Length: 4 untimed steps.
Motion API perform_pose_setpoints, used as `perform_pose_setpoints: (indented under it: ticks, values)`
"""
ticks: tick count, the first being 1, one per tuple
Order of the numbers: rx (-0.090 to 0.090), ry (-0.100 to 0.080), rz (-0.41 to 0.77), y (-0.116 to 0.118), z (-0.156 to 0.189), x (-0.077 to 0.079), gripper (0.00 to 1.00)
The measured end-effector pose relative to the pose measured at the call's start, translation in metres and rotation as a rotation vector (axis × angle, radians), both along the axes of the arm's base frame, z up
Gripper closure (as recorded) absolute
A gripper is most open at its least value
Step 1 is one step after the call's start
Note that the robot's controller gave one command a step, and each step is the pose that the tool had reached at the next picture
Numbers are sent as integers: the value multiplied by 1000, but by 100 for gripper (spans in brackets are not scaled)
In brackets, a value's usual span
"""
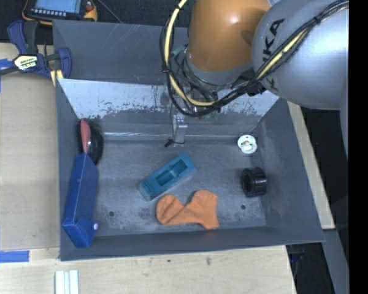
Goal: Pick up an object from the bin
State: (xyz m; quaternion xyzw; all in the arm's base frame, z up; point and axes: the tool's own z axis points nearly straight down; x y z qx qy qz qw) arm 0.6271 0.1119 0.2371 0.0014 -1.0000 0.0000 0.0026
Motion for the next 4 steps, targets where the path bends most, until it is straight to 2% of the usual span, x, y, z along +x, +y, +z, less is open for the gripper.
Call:
perform_pose_setpoints:
  ticks: [1,2,3,4]
  values:
    - [1,-9,-2,-1,6,1,0]
    - [1,-11,47,5,-47,-31,0]
    - [0,-3,-12,-2,-71,-38,0]
    - [1,-12,26,-10,-107,-56,0]
